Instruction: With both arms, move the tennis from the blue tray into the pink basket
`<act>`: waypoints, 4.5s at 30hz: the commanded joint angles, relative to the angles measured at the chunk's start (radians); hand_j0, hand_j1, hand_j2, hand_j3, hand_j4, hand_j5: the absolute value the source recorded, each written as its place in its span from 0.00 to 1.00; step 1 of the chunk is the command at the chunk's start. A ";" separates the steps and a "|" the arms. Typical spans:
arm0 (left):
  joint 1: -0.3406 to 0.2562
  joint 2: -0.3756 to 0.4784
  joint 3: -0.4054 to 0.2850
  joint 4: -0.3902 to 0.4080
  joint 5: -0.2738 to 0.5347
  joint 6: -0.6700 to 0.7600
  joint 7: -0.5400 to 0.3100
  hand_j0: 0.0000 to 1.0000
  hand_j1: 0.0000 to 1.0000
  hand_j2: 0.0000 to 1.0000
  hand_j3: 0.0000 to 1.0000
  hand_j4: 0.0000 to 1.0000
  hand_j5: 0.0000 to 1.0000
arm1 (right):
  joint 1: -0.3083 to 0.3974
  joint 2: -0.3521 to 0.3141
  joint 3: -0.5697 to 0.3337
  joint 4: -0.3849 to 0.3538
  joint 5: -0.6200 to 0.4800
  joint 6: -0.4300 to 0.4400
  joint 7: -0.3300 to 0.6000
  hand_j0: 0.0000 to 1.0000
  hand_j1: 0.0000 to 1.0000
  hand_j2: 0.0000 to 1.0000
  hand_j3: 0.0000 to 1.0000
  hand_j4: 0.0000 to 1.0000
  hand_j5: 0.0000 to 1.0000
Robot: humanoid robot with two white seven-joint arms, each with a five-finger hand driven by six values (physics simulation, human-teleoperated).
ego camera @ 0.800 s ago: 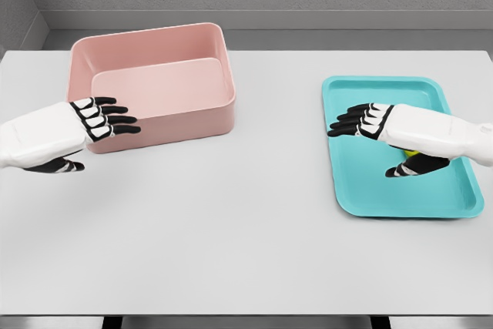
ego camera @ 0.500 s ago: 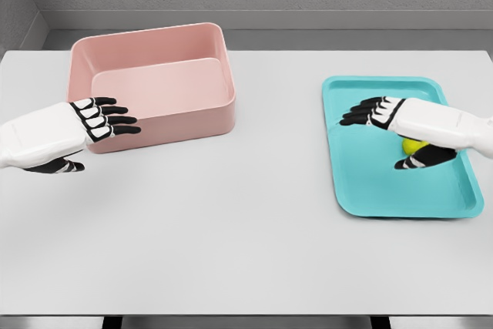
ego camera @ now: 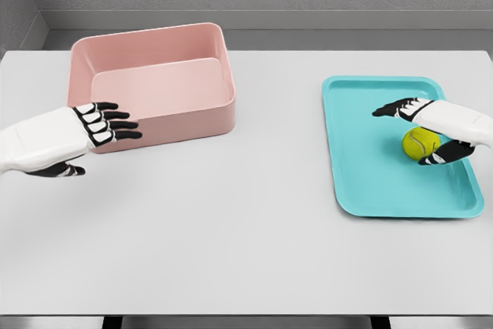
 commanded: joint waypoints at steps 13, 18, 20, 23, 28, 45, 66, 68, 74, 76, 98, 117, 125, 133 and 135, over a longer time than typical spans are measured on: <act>0.002 0.010 -0.010 0.000 0.007 0.001 0.001 1.00 1.00 1.00 1.00 1.00 1.00 | -0.002 0.010 -0.005 0.155 0.017 0.002 -0.004 1.00 1.00 1.00 1.00 1.00 1.00; 0.005 0.008 -0.012 0.000 0.007 0.001 0.001 1.00 1.00 1.00 1.00 1.00 1.00 | -0.002 0.044 -0.002 0.167 0.019 0.002 -0.002 1.00 1.00 1.00 1.00 1.00 1.00; 0.005 0.010 -0.012 0.000 0.007 0.001 0.001 1.00 1.00 1.00 1.00 1.00 1.00 | -0.003 0.061 -0.002 0.169 0.040 0.002 -0.002 1.00 1.00 1.00 1.00 1.00 1.00; 0.005 0.008 -0.012 0.000 0.007 0.001 0.001 1.00 1.00 1.00 1.00 1.00 1.00 | -0.006 0.068 -0.002 0.178 0.053 0.002 -0.002 1.00 1.00 1.00 1.00 1.00 1.00; 0.006 0.008 -0.014 0.000 0.007 0.001 0.001 1.00 1.00 1.00 1.00 1.00 1.00 | -0.009 0.085 -0.002 0.209 0.062 0.002 0.001 0.97 0.97 0.97 0.97 0.97 0.97; 0.005 0.013 -0.012 0.000 0.008 0.001 0.001 1.00 1.00 1.00 1.00 1.00 1.00 | -0.026 0.090 -0.002 0.236 0.096 0.002 -0.001 0.83 0.83 0.83 0.83 0.83 0.83; 0.005 0.015 -0.012 0.000 0.008 0.001 0.001 1.00 1.00 1.00 1.00 1.00 1.00 | -0.029 0.091 -0.002 0.233 0.129 0.002 -0.001 0.60 0.60 0.60 0.60 0.60 0.60; 0.006 0.015 -0.012 0.000 0.008 0.001 0.001 1.00 1.00 1.00 1.00 1.00 1.00 | -0.029 0.091 -0.003 0.230 0.129 0.002 -0.001 0.60 0.60 0.60 0.60 0.60 0.60; 0.005 0.013 -0.012 0.000 0.008 0.001 0.001 1.00 1.00 1.00 1.00 1.00 1.00 | -0.037 0.090 -0.020 0.192 0.126 0.002 -0.001 0.56 0.56 0.56 0.56 0.56 0.56; 0.005 0.011 -0.012 0.000 0.008 0.001 0.001 1.00 1.00 1.00 1.00 1.00 1.00 | -0.035 0.088 -0.055 0.163 0.126 0.002 0.002 0.54 0.54 0.54 0.54 0.54 0.54; 0.006 0.010 -0.012 0.000 0.008 0.001 0.001 1.00 1.00 1.00 1.00 1.00 1.00 | -0.037 0.127 -0.051 -0.153 0.172 0.002 0.007 0.50 0.50 0.50 0.50 0.50 0.50; 0.006 0.011 -0.014 -0.002 0.007 0.001 0.001 1.00 1.00 1.00 1.00 1.00 1.00 | -0.078 0.361 0.027 -0.189 0.315 0.002 0.048 0.49 0.49 0.49 0.49 0.49 0.49; 0.008 0.013 -0.014 0.000 0.005 0.001 0.001 1.00 1.00 1.00 1.00 1.00 1.00 | -0.092 0.407 0.112 -0.245 0.358 0.002 0.051 0.49 0.49 0.49 0.49 0.49 0.49; 0.008 0.013 -0.012 0.000 0.007 0.001 0.001 1.00 1.00 1.00 1.00 1.00 1.00 | -0.110 0.469 0.161 -0.181 0.401 0.002 0.051 0.49 0.49 0.49 0.49 0.49 0.49; 0.008 0.013 -0.012 0.000 0.007 0.001 0.001 1.00 1.00 1.00 1.00 1.00 1.00 | -0.115 0.478 0.162 -0.163 0.412 0.002 0.051 0.49 0.49 0.49 0.49 0.49 0.49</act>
